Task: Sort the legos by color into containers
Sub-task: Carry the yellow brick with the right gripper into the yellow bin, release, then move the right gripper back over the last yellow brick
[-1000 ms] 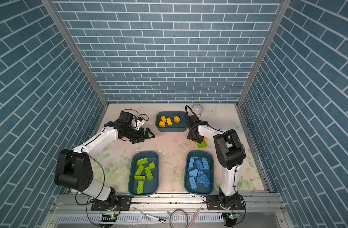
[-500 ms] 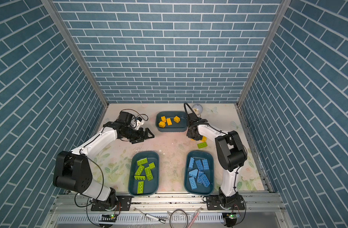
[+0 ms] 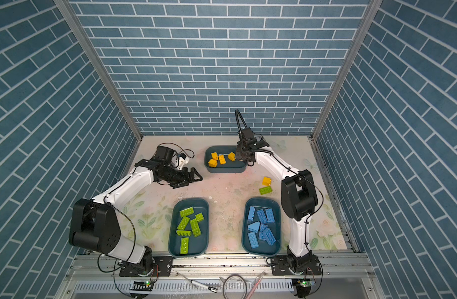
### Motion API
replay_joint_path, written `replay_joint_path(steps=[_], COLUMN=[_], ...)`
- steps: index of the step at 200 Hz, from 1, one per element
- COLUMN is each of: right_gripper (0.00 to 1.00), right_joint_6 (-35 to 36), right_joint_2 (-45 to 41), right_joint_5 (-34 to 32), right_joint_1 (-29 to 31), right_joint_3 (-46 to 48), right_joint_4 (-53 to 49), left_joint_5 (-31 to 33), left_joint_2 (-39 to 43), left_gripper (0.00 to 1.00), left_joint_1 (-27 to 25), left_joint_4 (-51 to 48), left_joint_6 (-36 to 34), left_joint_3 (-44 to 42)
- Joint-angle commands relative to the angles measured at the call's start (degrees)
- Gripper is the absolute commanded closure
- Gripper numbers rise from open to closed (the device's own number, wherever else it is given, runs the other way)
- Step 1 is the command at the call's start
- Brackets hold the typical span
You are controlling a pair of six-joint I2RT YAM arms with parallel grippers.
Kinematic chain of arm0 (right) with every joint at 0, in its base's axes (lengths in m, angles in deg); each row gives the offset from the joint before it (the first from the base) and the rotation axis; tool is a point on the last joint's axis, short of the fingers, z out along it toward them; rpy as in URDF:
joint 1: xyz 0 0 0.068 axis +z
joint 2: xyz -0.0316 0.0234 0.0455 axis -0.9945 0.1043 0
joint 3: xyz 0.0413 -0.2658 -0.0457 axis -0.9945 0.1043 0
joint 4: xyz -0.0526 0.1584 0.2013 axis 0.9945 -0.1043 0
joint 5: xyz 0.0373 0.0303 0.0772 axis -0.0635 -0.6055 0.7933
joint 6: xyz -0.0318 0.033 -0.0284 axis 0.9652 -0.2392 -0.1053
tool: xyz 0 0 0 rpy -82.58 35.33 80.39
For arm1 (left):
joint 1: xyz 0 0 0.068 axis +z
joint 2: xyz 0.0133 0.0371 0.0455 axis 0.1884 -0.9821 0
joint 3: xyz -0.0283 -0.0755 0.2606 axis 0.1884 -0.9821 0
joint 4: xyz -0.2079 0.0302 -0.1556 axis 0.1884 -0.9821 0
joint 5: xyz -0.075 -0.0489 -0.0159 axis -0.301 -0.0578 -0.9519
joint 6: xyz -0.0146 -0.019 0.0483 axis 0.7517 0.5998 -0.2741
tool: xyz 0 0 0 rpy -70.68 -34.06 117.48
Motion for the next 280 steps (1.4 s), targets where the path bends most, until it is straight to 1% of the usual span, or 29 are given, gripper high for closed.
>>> replay_joint_path(steps=[1,34,53,81,96,118,122,147,178,196,227,240,255,274,280], right_gripper=[0.75,0.69,0.60,0.48,0.46,0.46,0.46,0.45,0.42,0.40,0.39,0.36,0.32,0.31,0.29], right_joint_6=[4.4,7.6,9.0,9.7,9.2,8.5,8.5,9.8,8.2,7.7,6.1,5.3,4.9,4.3,4.8], right_joint_2=[6.5,14.3,17.0,17.2,15.5,10.3,7.5,-0.8,-11.3,-15.6,-21.0,-22.5,-22.6,-21.4,-20.9], right_joint_5=[-0.3,-3.8,-4.4,-4.0,-3.1,-1.1,-0.7,0.5,-0.5,-1.1,-1.4,-0.5,1.1,2.3,2.4], right_joint_1=[-0.3,-0.6,-0.6,-0.8,-1.3,-2.0,-2.1,-2.9,-4.5,-5.1,-8.0,-9.5,-10.9,-12.1,-12.5], right_joint_3=[-5.9,-13.9,-17.0,-18.1,-16.9,-11.4,-10.3,-1.6,10.1,14.5,22.4,25.8,28.4,30.3,30.8], right_joint_4=[-4.6,-8.7,-10.0,-10.3,-10.1,-8.5,-8.4,-9.1,-9.5,-10.1,-10.2,-9.2,-7.7,-5.4,-4.5], left_joint_5=[0.9,1.2,1.2,1.2,1.1,1.0,1.0,0.7,0.2,-0.1,-0.3,-0.3,-0.3,-0.3,-0.3], left_joint_2=[1.5,1.4,1.2,0.4,-0.1,-0.6,-0.6,-1.1,-1.9,-2.7,-3.6,-3.9,-4.2,-4.3,-4.1], left_gripper=[0.03,0.03,0.03,0.03,0.02,0.03,0.02,0.02,0.03,0.02,0.03,0.03,0.03,0.03,0.03], left_joint_1=[0.2,0.2,0.2,0.2,0.2,0.2,0.2,0.2,0.1,0.0,-0.5,-0.7,-0.9,-1.1,-1.1], left_joint_4=[-1.5,-1.9,-2.0,-2.2,-2.1,-2.0,-2.0,-1.6,-1.0,-0.6,-0.1,0.2,0.5,0.5,0.4], left_joint_6=[-0.2,-0.3,-0.3,-0.5,-0.5,-0.4,-0.3,-0.3,-0.2,-0.2,0.2,0.4,0.4,0.5,0.4], left_joint_3=[0.5,0.6,0.9,1.3,1.6,2.1,2.1,2.2,2.3,2.5,3.4,3.4,3.4,3.5,3.5])
